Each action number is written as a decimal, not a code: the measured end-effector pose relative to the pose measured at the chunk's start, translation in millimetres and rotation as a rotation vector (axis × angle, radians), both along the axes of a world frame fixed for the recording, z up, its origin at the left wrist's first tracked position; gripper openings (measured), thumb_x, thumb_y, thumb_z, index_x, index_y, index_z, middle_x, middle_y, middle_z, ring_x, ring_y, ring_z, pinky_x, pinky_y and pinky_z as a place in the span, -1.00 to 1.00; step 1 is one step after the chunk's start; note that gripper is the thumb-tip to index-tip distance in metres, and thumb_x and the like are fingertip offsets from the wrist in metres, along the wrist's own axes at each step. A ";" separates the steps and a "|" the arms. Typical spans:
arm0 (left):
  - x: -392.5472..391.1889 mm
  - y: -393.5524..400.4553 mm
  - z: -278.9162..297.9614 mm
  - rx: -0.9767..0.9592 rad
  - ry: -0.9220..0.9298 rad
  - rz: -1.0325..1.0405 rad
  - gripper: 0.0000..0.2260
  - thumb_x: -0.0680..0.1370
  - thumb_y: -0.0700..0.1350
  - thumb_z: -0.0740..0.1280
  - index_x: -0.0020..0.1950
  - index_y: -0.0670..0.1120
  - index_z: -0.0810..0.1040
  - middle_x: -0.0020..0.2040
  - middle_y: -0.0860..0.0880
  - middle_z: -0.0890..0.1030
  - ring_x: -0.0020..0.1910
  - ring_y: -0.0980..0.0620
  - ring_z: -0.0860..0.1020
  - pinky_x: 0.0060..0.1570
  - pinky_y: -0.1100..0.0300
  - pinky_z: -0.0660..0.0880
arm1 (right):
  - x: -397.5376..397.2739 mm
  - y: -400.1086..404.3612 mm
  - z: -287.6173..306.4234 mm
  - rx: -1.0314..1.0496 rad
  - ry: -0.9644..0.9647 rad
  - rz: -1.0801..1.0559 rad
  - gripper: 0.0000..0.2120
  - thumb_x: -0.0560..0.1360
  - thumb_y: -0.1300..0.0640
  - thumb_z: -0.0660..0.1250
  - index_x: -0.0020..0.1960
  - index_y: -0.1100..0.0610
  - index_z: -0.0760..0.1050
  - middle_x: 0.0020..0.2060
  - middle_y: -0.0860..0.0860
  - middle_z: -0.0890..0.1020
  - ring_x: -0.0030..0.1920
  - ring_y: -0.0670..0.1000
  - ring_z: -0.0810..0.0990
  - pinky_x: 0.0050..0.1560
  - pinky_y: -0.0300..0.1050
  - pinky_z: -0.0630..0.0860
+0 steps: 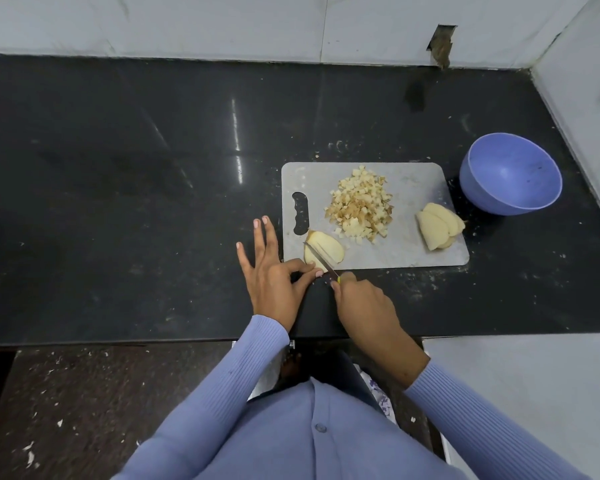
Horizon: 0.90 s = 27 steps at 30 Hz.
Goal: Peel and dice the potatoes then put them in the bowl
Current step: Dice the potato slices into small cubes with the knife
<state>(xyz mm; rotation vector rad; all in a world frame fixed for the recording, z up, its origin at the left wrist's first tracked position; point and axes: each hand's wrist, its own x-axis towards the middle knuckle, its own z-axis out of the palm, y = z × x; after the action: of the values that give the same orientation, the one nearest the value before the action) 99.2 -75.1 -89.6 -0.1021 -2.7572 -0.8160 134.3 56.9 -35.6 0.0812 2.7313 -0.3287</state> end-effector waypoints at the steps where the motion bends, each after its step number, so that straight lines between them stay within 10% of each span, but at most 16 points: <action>1: -0.1 -0.1 0.0 0.005 -0.006 -0.003 -0.90 0.35 0.04 0.52 -0.30 0.06 0.68 0.51 -0.24 0.17 0.52 -0.19 0.04 0.44 0.02 -0.33 | 6.6 4.0 0.3 0.019 -0.006 0.005 -0.70 0.67 0.00 -0.06 0.11 0.19 0.34 -0.01 0.14 0.58 -0.01 0.17 0.57 -0.22 -0.07 0.29; 22: 4.5 -3.1 0.5 0.152 -0.056 0.011 -0.96 0.37 -0.02 0.52 -0.21 0.08 0.70 0.55 -0.10 0.07 0.53 -0.03 -0.11 0.42 0.07 -0.37 | 28.4 25.5 10.0 -0.107 0.059 -0.032 -0.72 0.65 -0.07 -0.03 -0.11 0.08 0.26 -0.37 -0.05 0.37 -0.31 0.03 0.43 -0.37 -0.13 0.26; 27: 0.9 -4.0 5.4 0.192 -0.062 0.074 -0.87 0.28 -0.01 0.58 -0.22 0.09 0.69 0.55 -0.13 0.06 0.54 -0.10 -0.08 0.44 -0.04 -0.25 | 2.6 8.9 6.0 -0.099 0.055 0.004 -0.66 0.65 -0.08 -0.03 0.01 0.15 0.37 -0.20 0.09 0.52 -0.18 0.13 0.51 -0.24 -0.08 0.31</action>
<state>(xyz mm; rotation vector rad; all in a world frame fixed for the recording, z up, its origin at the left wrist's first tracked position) 100.2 -79.1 -84.2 0.0620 -2.7040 -1.0744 136.9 65.8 -29.6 0.0401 2.7632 -0.4715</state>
